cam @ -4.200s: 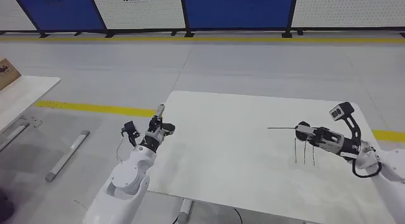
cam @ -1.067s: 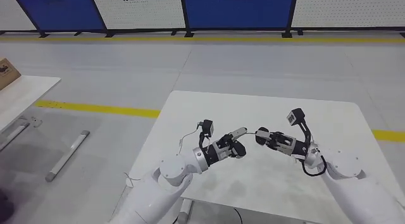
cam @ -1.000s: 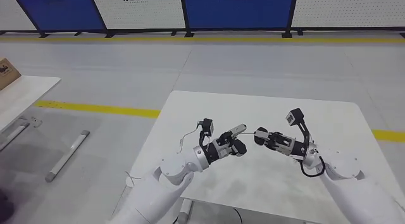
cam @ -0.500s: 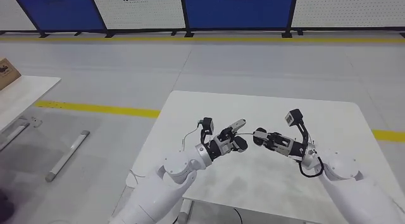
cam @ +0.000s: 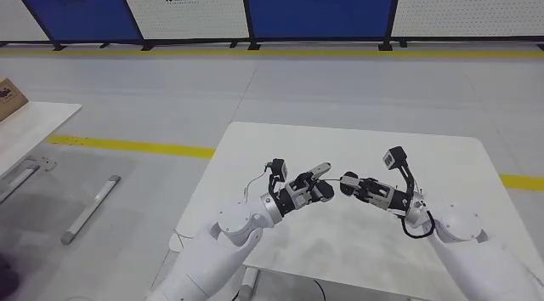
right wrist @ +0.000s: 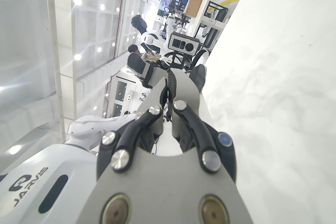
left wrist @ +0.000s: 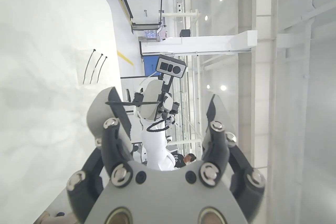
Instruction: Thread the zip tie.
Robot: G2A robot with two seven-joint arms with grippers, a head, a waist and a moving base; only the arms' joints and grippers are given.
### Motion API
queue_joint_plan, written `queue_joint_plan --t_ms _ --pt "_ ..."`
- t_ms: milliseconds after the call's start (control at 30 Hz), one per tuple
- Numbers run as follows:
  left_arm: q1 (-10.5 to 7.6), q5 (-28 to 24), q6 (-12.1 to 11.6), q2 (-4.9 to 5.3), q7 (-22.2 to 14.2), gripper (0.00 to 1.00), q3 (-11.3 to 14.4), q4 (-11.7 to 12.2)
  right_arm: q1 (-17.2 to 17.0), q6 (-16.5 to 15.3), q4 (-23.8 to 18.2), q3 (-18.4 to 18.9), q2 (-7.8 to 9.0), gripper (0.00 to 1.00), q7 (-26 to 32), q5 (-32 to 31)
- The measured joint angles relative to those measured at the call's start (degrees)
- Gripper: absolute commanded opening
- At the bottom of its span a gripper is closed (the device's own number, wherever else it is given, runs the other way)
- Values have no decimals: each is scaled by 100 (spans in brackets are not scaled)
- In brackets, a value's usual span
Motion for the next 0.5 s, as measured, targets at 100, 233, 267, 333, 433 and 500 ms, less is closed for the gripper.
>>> queue_joint_plan --t_ms 100,233,267,333,433,500 --pt "-24 -28 74 -4 8 18 18 17 0 0 0 0 0 0 0 0" --pt "-43 -56 104 -5 22 13 17 32 0 0 0 0 0 0 0 0" --pt "-43 -59 103 -5 22 13 14 35 0 0 0 0 0 0 0 0" --pt "-42 -59 97 -2 20 13 7 37 0 0 0 0 0 0 0 0" --pt "-35 -30 77 1 36 14 1 28 0 0 0 0 0 0 0 0" --pt "-27 -19 60 3 44 16 -2 19 0 0 0 0 0 0 0 0"
